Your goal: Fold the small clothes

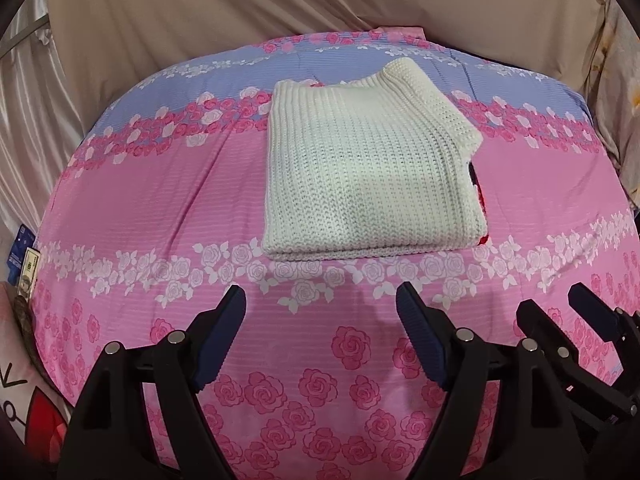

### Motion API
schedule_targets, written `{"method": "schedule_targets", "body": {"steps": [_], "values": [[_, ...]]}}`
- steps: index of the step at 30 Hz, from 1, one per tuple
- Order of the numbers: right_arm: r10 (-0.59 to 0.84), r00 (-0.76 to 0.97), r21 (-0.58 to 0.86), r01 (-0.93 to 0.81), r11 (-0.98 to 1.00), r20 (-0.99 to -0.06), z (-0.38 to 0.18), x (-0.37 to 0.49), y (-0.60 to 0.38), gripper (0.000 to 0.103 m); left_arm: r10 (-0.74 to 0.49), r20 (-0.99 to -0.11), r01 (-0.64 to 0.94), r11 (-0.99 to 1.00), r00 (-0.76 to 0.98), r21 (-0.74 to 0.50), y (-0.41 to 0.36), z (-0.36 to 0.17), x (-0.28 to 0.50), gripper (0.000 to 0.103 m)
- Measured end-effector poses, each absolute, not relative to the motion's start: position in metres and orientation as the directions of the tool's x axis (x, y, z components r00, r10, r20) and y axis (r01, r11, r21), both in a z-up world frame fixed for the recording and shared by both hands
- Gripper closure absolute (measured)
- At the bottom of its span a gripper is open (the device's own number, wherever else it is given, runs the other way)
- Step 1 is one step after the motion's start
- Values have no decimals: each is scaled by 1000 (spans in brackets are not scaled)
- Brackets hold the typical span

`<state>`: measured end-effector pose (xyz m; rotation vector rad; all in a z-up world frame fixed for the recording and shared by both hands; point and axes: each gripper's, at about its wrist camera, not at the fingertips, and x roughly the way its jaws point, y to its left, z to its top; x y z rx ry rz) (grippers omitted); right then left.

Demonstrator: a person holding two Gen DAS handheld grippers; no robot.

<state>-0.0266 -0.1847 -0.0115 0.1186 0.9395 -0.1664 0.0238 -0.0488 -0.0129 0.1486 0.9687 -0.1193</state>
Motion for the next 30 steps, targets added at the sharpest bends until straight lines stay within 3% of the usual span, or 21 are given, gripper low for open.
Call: {"method": "schedule_targets", "body": {"steps": [30], "values": [[-119, 575, -4, 198, 980, -809, -15, -23, -177, 48, 39, -828, 95, 989, 560, 111, -46, -21, 20, 28]]}}
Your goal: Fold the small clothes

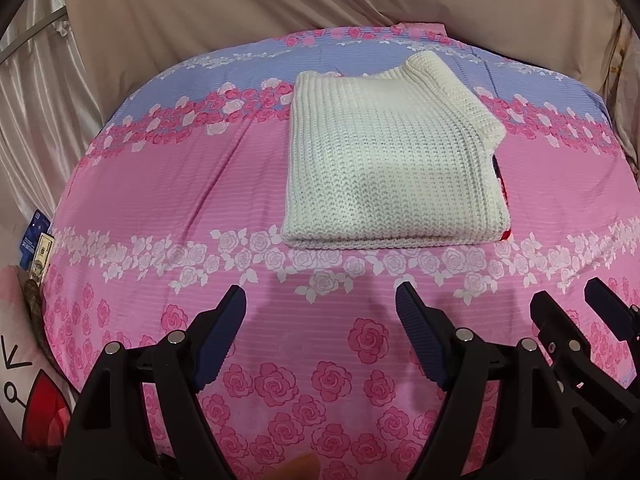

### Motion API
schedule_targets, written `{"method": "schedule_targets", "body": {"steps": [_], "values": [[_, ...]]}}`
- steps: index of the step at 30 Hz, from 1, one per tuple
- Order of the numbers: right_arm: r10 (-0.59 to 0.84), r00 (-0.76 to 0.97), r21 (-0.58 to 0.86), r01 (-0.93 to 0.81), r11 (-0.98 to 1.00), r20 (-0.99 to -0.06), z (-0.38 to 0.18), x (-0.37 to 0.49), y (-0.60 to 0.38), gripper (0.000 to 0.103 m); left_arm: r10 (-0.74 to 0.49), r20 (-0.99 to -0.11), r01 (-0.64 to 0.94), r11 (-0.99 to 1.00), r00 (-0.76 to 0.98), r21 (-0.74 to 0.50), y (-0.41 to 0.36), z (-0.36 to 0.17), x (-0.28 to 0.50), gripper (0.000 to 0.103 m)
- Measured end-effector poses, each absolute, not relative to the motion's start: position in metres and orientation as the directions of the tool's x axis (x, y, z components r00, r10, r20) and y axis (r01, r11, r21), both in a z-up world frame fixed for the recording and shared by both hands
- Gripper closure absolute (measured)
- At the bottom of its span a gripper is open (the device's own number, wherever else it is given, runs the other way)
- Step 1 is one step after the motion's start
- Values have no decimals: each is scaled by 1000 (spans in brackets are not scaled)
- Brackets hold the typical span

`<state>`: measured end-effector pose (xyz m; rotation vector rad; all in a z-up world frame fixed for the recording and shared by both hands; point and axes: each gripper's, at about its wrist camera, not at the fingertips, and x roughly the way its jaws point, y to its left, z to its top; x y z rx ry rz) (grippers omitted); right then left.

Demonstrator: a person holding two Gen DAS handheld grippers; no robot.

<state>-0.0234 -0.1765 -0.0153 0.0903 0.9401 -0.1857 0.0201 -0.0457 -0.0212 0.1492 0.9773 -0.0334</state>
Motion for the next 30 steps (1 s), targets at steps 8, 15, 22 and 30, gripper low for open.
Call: {"method": "schedule_targets", "body": {"steps": [8, 15, 22, 30], "values": [[-121, 576, -5, 199, 980, -809, -16, -23, -175, 48, 45, -829, 90, 989, 558, 114, -45, -22, 20, 29], [-122, 575, -6, 199, 980, -809, -16, -23, -174, 48, 53, -830, 84, 989, 556, 120, -45, -23, 18, 30], [-116, 571, -3, 196, 981, -813, -16, -24, -174, 49, 59, -837, 67, 991, 544, 113, -42, -26, 19, 29], [-114, 570, 1, 197, 980, -814, -17, -25, -173, 49, 65, -832, 62, 991, 551, 118, -42, -26, 19, 30]]}}
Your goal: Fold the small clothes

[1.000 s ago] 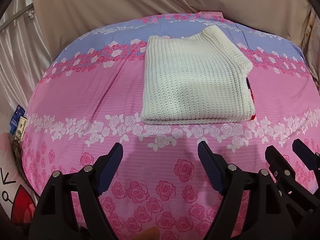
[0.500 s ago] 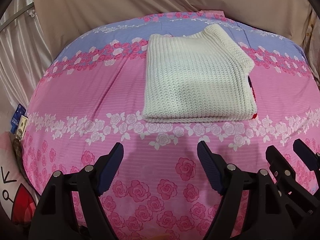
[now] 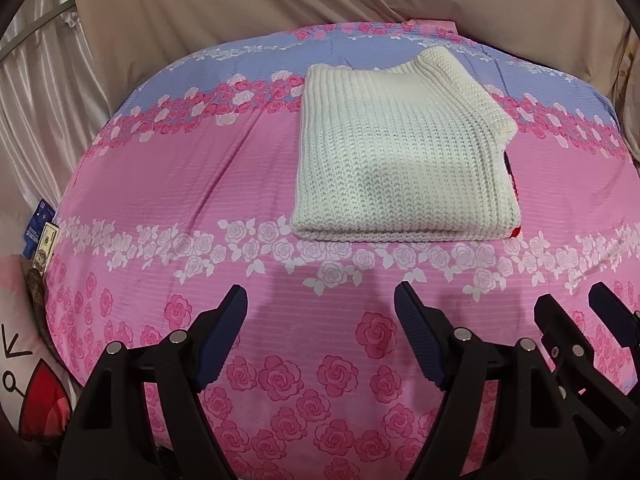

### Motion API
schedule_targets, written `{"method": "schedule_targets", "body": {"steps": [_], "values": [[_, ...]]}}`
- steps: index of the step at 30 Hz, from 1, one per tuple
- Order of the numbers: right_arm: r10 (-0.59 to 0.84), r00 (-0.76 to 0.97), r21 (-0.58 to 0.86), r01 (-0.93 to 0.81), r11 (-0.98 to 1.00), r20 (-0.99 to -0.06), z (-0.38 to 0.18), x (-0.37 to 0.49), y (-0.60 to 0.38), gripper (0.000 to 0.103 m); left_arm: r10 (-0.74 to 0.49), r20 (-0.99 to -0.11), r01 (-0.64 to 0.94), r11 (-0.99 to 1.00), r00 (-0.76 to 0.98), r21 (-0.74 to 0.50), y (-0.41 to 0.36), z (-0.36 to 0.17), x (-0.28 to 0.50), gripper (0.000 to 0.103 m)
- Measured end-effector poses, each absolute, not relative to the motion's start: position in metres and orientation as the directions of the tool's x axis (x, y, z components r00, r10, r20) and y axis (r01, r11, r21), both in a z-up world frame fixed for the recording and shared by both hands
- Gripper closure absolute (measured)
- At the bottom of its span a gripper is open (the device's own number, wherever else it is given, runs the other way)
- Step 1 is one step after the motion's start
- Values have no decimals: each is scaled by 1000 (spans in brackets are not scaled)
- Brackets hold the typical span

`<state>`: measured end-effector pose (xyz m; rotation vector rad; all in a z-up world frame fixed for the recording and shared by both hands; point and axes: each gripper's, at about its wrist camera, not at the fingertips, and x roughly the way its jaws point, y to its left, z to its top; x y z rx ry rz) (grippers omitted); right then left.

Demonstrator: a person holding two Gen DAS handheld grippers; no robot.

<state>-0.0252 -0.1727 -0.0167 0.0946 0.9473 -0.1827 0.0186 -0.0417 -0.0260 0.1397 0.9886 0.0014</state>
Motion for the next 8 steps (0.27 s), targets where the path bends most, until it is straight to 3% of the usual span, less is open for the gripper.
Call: {"method": "schedule_targets", "body": {"steps": [8], "values": [[-116, 569, -3, 195, 981, -814, -17, -24, -172, 48, 55, -845, 70, 992, 531, 109, -43, -30, 20, 33]]}}
